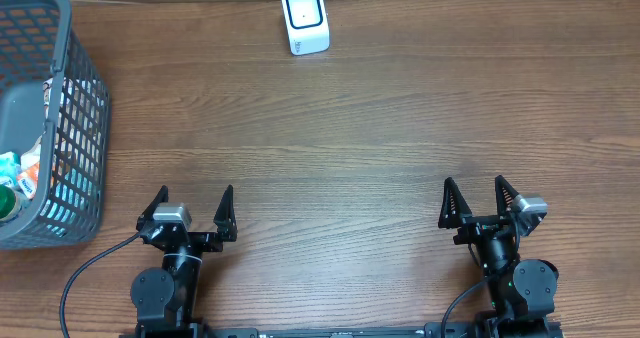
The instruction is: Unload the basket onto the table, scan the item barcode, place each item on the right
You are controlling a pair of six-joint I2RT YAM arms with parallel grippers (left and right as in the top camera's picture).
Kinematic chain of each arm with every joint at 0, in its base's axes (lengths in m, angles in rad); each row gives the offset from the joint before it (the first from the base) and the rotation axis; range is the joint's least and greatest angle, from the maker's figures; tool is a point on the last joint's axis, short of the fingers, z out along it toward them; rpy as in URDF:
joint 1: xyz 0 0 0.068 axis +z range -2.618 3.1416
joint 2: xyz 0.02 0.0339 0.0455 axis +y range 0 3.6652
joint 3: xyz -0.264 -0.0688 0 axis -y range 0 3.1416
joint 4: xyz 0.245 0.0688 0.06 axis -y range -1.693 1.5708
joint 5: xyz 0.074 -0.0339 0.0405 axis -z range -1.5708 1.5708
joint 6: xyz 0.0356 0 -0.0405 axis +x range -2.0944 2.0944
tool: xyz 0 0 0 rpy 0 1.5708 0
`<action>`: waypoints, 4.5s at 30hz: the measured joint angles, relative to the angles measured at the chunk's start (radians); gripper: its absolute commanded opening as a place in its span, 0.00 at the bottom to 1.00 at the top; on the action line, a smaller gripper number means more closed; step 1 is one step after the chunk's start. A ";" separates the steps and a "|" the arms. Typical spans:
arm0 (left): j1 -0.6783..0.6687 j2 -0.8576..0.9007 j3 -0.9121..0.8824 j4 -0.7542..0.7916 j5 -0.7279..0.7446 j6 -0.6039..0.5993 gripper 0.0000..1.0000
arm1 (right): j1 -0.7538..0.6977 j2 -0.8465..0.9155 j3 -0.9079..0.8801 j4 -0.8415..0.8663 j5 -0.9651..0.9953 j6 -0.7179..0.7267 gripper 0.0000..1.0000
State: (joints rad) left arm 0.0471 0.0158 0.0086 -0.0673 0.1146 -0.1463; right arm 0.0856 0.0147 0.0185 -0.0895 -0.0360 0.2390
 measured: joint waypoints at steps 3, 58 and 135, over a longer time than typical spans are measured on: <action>0.000 0.000 0.000 0.000 0.000 0.000 1.00 | 0.000 0.000 0.000 0.000 0.000 0.000 1.00; 0.000 0.020 0.126 -0.040 0.148 -0.006 1.00 | 0.000 0.000 0.000 0.000 0.000 0.000 1.00; 0.618 1.917 2.020 -1.219 -0.158 -0.183 0.64 | 0.000 0.000 0.000 0.000 0.000 0.000 1.00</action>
State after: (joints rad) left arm 0.6647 1.9327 2.0289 -1.2865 -0.0429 -0.3294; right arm 0.0856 0.0147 0.0185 -0.0898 -0.0357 0.2390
